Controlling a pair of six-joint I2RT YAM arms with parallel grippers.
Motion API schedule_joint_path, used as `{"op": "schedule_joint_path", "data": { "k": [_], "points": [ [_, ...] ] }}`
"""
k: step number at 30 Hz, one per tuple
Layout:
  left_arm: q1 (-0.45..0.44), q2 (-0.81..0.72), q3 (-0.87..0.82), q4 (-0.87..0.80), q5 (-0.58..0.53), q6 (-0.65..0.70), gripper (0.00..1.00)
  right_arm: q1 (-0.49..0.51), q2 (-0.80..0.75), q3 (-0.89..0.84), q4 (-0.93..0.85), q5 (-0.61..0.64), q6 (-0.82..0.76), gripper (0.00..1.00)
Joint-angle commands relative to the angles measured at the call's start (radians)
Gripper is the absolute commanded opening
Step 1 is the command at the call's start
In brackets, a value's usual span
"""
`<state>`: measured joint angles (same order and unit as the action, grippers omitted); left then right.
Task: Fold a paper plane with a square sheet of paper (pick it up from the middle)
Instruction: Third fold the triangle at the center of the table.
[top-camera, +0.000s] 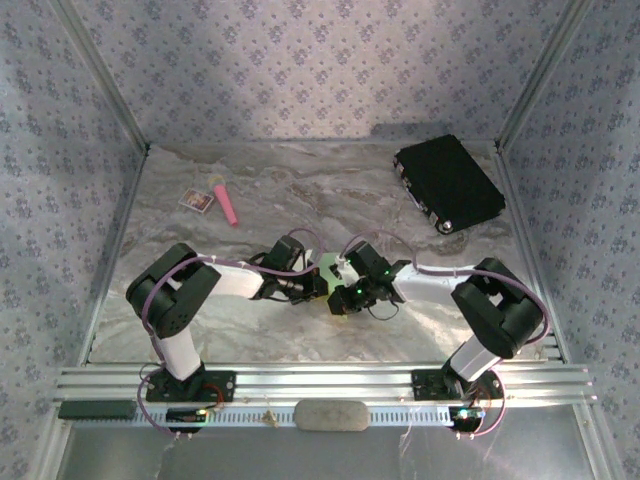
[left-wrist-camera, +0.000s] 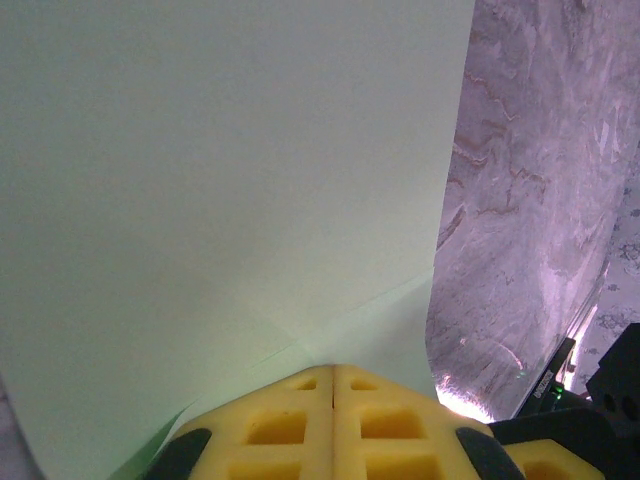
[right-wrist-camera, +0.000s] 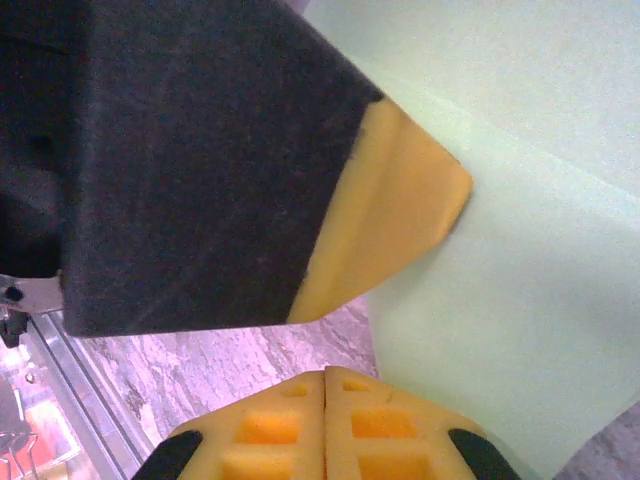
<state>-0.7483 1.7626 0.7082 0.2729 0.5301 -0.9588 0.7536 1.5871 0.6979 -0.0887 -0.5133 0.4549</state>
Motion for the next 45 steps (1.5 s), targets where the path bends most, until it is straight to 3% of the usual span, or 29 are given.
{"op": "schedule_joint_path", "data": {
  "k": [1,22,39,45],
  "points": [
    [-0.009,0.024,0.008,-0.04,-0.021,0.022,0.01,0.003,0.009,-0.017,-0.016,0.018,-0.009,0.07],
    [-0.008,0.032,0.017,-0.059,-0.025,0.026,0.01,-0.023,-0.069,-0.137,0.047,-0.027,0.089,0.1],
    [-0.009,0.03,0.009,-0.055,-0.035,0.022,0.0,-0.007,-0.135,-0.176,-0.036,-0.005,0.165,0.1],
    [-0.009,0.029,0.009,-0.05,-0.03,0.024,0.0,-0.011,-0.21,-0.099,-0.085,-0.005,0.144,0.08]
  ]
}}
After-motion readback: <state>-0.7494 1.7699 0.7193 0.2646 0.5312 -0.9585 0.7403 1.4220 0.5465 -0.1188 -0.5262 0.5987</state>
